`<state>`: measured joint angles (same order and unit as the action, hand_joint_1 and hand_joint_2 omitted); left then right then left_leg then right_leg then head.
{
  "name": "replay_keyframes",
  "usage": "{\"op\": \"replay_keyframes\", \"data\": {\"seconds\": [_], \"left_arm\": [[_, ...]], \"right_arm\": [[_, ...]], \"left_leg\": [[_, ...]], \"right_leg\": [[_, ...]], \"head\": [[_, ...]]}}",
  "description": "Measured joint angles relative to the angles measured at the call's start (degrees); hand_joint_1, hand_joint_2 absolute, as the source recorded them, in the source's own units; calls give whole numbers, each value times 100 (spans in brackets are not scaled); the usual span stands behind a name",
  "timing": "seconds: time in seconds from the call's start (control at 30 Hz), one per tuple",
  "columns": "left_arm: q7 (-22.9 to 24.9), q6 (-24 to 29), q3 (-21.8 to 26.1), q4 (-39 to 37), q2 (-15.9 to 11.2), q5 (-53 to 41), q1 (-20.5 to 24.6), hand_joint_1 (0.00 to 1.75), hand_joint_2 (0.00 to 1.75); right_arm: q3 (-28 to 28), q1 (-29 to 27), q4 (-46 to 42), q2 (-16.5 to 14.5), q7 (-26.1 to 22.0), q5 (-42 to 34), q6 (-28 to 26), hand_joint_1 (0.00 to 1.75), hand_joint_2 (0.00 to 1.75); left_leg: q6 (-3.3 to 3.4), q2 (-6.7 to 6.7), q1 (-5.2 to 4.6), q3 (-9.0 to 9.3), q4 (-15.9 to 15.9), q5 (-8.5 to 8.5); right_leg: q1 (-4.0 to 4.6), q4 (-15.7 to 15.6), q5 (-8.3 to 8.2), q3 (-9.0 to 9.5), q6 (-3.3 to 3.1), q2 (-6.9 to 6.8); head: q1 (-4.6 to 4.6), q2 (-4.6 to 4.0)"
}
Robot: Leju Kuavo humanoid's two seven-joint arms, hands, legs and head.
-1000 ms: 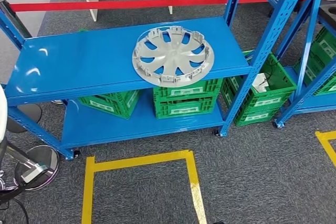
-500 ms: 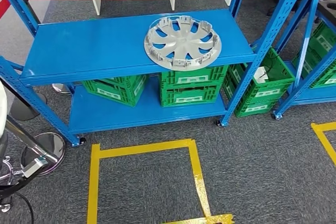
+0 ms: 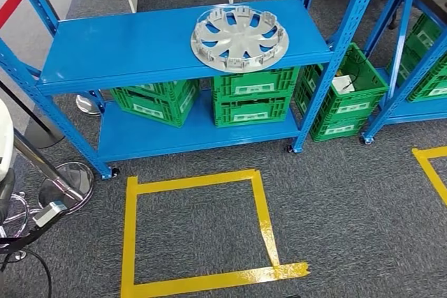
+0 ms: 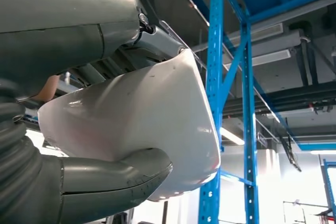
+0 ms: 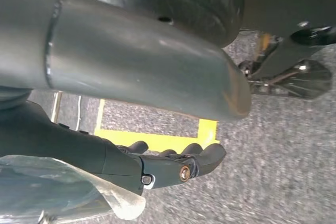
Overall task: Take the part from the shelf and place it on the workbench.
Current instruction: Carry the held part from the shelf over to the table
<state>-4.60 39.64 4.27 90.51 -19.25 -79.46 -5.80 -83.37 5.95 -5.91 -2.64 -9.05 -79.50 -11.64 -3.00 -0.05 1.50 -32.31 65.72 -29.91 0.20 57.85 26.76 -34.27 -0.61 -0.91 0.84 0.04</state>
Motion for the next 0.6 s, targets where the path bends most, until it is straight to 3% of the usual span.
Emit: {"op": "replay_keyframes", "data": {"seconds": [0.07, 0.1, 0.17, 0.2, 0.27, 0.33, 0.37, 0.4, 0.43, 0.5, 0.53, 0.6], "left_arm": [[27, -16, -45, -49, 2, 11, 87, 175, 175], [50, -26, -69, -78, 4, 17, 127, 175, 175], [94, -48, -131, -142, 11, 21, 205, 175, 175], [111, -61, -162, -174, 15, 21, 253, 175, 175], [127, -74, -211, -226, 21, 22, 334, 175, 175], [138, -80, -249, -267, 25, 22, 378, 175, 175], [143, -81, -268, -287, 25, 22, 392, 175, 175], [151, -82, -286, -308, 26, 23, 401, 175, 175], [162, -82, -302, -328, 25, 24, 407, 175, 175], [187, -82, -322, -358, 22, 27, 411, 175, 175], [196, -81, -329, -368, 20, 28, 413, 175, 175], [203, -81, -338, -384, 15, 29, 420, 175, 175]], "right_arm": [[1, -1, 1, 3, 14, -16, 7, 0, 0], [1, -4, 1, 4, 19, -22, 10, 0, 0], [2, -23, 3, 9, 25, -37, 15, 0, 0], [2, -31, 5, 12, 27, -45, 16, 0, 0], [3, -34, 8, 17, 30, -57, 16, 0, 0], [3, -32, 8, 19, 31, -63, 16, 0, 0], [3, -31, 8, 19, 31, -66, 16, 0, 0], [3, -31, 8, 20, 30, -67, 16, 0, 0], [3, -30, 8, 20, 29, -68, 16, 0, 0], [3, -20, 8, 22, 25, -70, 15, 0, 0], [3, -14, 9, 24, 23, -71, 12, 0, 0], [4, -3, 10, 28, 21, -73, 4, 0, 0]], "left_leg": [[46, -8, -9, 349, -589, -96], [100, -11, -32, 391, -705, -149], [229, 1, -39, 315, -730, -86], [295, 11, -33, 262, -736, -30], [398, 30, -25, 136, -750, 90], [436, 35, -41, -14, -743, 206], [439, 37, -51, -91, -737, 263], [439, 37, -62, -165, -732, 318], [437, 37, -72, -230, -728, 368], [419, 34, -90, -320, -724, 455], [399, 34, -98, -348, -722, 499], [336, 36, -96, -389, -740, 605]], "right_leg": [[0, 111, -66, -157, 73, 0], [1, 127, -111, -198, 108, 1], [-5, 130, -165, -252, 182, 9], [-12, 180, -78, -302, 222, 21], [-29, 577, 377, -449, 286, 52], [-37, 1279, 862, -595, 324, 67], [-37, 1548, 942, -609, 329, 68], [-36, 1656, 892, -545, 324, 69], [-34, 1563, 747, -389, 306, 70], [-19, 880, 469, 150, 233, 88], [-6, 444, 435, 448, 194, 98], [27, -126, 483, 790, 147, 119]], "head": [[-3, 0], [-3, 1], [-3, 0], [7, 0], [31, 0], [49, 0], [49, 0], [50, 0], [49, 0], [49, 0], [46, 0], [44, 0]]}}
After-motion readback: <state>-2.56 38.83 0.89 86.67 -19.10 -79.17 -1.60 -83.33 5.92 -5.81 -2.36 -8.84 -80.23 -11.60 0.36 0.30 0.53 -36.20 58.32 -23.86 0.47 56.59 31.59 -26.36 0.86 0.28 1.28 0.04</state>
